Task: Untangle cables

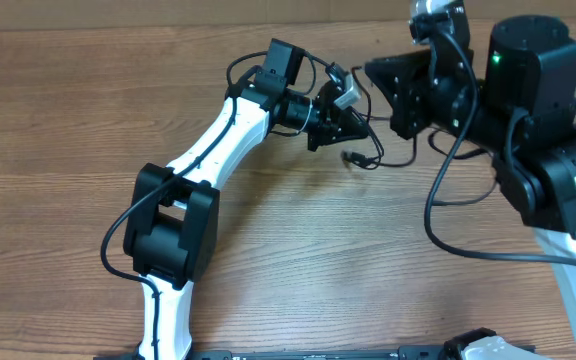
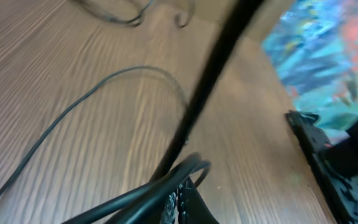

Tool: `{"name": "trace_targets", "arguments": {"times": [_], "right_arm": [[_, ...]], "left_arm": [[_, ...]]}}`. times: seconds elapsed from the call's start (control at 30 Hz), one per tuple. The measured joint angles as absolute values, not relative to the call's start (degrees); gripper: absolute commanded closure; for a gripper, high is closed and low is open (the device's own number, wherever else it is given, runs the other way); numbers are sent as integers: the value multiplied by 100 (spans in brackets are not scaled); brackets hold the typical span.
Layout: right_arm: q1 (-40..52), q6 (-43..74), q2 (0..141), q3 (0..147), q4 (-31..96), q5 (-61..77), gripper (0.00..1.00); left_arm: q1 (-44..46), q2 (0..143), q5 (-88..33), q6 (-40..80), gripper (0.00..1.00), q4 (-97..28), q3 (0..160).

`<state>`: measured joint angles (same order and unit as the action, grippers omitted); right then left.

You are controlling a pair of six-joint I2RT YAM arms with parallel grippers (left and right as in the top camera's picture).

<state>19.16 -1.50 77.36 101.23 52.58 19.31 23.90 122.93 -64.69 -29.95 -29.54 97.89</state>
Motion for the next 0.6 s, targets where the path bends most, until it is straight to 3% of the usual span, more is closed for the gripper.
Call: {"name": "trace_targets", "arguments": {"times": [0.23, 0.27, 0.37, 0.6], "right_arm": [[1916, -148, 7634, 10123, 5706, 1286, 96], [1916, -150, 7634, 10123, 5712, 1247, 96], [1916, -148, 7634, 10123, 5708, 1166, 96], [1916, -67, 7634, 10123, 5710, 1116, 96]], "left_arm": [[1822, 12293, -5603, -1909, 96, -2958, 9789], [1712, 12293, -5572, -1811, 85, -2958, 9789], [1367, 12293, -5544, -1522, 1, -2954, 9789], [1420, 12293, -5658, -1448, 1, -2978, 9789]]}}
